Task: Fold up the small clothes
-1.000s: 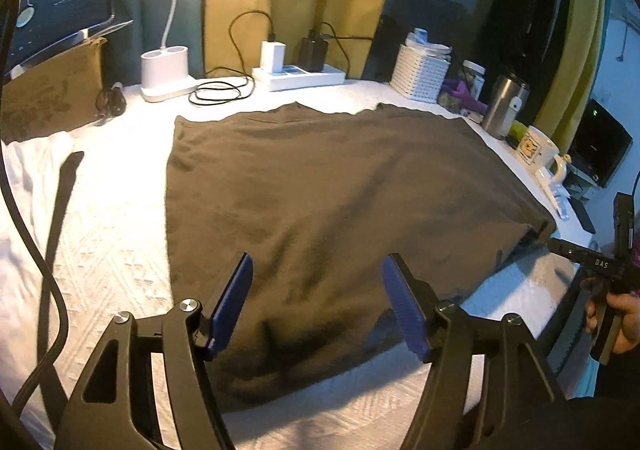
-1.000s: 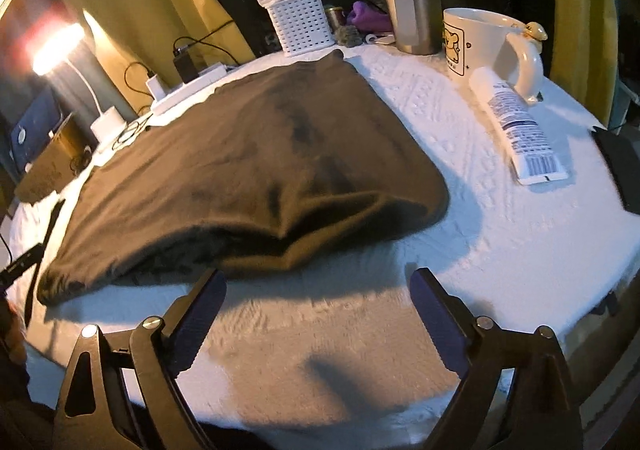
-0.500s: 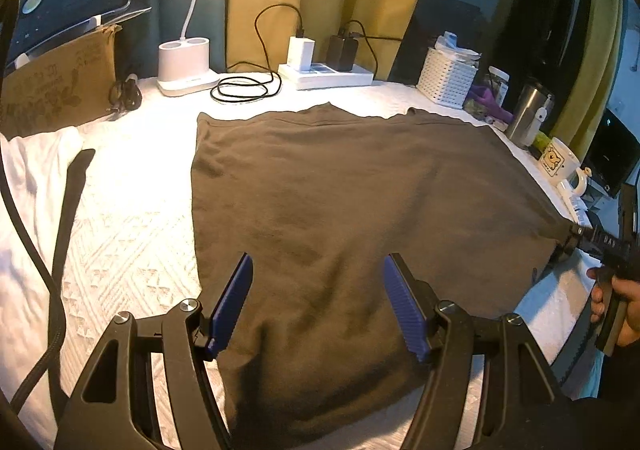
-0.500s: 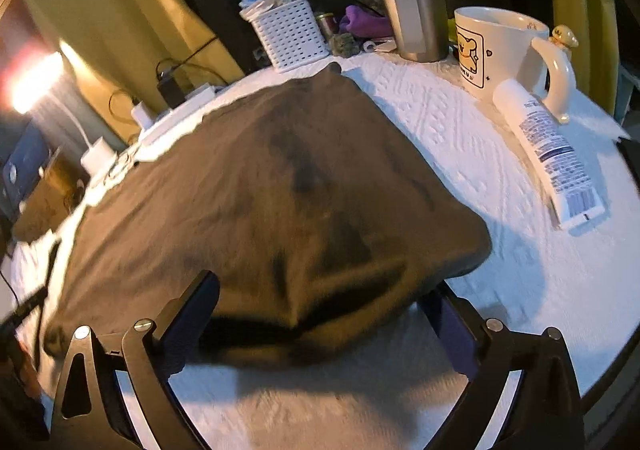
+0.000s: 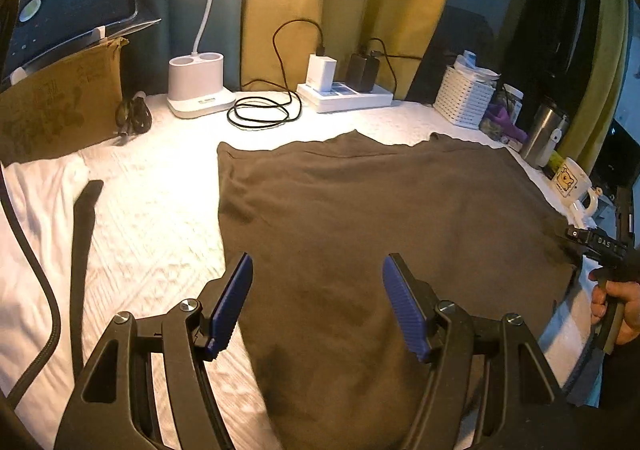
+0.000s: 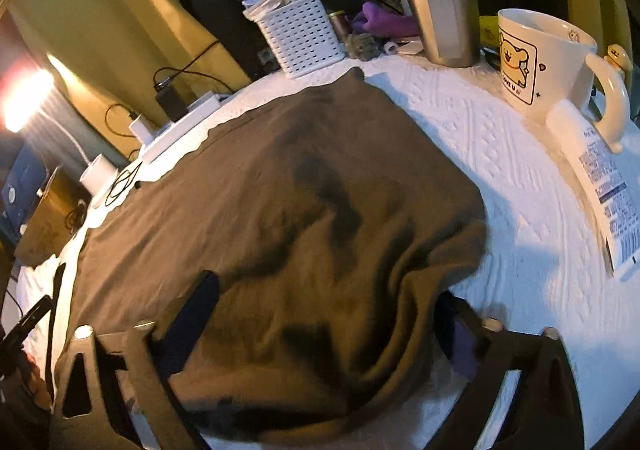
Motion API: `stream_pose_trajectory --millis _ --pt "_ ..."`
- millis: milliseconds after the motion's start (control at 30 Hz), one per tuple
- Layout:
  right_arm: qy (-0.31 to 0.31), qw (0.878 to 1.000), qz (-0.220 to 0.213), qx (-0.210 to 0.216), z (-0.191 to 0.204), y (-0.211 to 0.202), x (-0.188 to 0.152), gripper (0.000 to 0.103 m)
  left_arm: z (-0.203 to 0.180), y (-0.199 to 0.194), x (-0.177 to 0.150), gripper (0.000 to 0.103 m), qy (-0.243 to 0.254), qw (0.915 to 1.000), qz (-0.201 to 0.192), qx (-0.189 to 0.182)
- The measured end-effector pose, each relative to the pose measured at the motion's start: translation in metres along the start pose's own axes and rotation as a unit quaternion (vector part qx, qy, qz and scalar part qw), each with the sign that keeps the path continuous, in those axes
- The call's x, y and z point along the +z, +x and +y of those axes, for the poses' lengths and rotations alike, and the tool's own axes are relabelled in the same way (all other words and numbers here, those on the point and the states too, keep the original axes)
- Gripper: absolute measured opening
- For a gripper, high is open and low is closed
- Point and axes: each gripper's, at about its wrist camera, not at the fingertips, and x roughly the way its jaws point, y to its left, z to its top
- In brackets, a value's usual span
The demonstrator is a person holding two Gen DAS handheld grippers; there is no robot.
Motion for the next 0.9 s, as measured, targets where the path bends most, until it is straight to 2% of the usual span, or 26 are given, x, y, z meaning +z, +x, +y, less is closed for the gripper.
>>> stream_pose_trajectory --millis 33,133,167,267,533,900 --pt "-0.005 1.0 -0.002 -0.014 -0.001 0.002 0.002 0.078 0.002 0.002 0.002 0.067 0.001 1.0 0.002 0.0" --pt "-0.022 0.999 0.003 -0.026 0.001 0.009 0.009 0.049 0.007 0.004 0.005 0.067 0.0 1.0 -0.001 -0.001" --pt "-0.021 0.999 0.007 -0.024 -0.001 0.011 0.011 0.029 0.009 0.004 0.005 0.067 -0.001 1.0 -0.002 -0.004" --pt "-0.023 0.999 0.013 -0.02 0.0 0.016 0.016 0.017 0.014 0.006 0.007 0.067 -0.001 1.0 -0.001 -0.007" --pt "-0.04 0.999 -0.005 -0.018 0.021 0.001 0.027 0.014 0.032 0.006 0.01 0.067 -0.013 0.9999 0.002 -0.007" --pt "-0.092 0.994 -0.021 0.061 0.1 -0.019 0.044 0.011 0.05 -0.015 0.005 0.067 -0.023 0.9995 -0.016 -0.017"
